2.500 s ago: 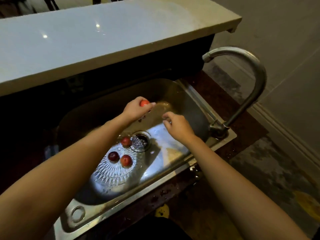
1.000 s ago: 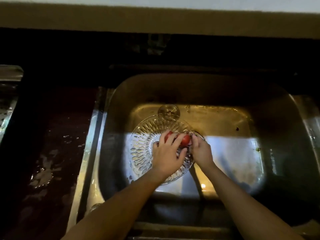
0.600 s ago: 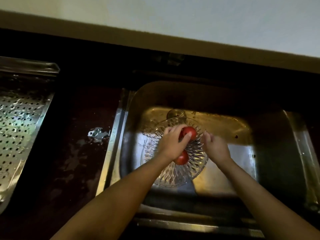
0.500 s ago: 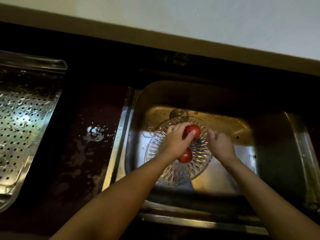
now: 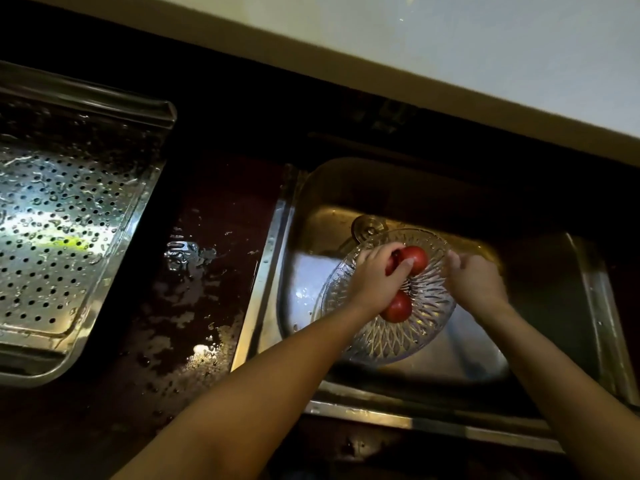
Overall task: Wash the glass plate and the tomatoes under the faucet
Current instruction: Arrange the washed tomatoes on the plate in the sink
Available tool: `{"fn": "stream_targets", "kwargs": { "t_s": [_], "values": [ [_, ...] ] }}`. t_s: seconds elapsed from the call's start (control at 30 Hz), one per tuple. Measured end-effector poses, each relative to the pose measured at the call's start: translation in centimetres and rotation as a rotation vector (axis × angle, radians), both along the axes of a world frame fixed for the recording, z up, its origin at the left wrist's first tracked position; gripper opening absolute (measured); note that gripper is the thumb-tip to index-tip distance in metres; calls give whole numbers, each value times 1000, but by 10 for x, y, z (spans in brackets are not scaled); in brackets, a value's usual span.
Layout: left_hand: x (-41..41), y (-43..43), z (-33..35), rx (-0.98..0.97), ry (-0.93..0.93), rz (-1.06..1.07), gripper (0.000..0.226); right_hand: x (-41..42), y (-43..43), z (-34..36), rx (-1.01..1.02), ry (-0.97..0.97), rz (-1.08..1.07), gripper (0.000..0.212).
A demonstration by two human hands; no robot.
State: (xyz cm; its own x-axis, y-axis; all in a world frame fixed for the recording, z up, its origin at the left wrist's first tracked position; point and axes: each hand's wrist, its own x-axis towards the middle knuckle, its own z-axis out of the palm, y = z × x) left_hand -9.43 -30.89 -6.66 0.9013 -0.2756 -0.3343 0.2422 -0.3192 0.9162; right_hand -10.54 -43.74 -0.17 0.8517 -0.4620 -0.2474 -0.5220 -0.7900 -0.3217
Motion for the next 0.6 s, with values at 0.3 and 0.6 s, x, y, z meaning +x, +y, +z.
{"fn": "stream_targets", "kwargs": {
  "t_s": [0.3,0.6],
  "values": [
    [-3,2,0,-26,-24,3,36,-8,6,7,-2,-27,-48,45],
    [26,22,49,89,-302,-3,35,-4,19,44,155,-254,-40,36]
  ]
}}
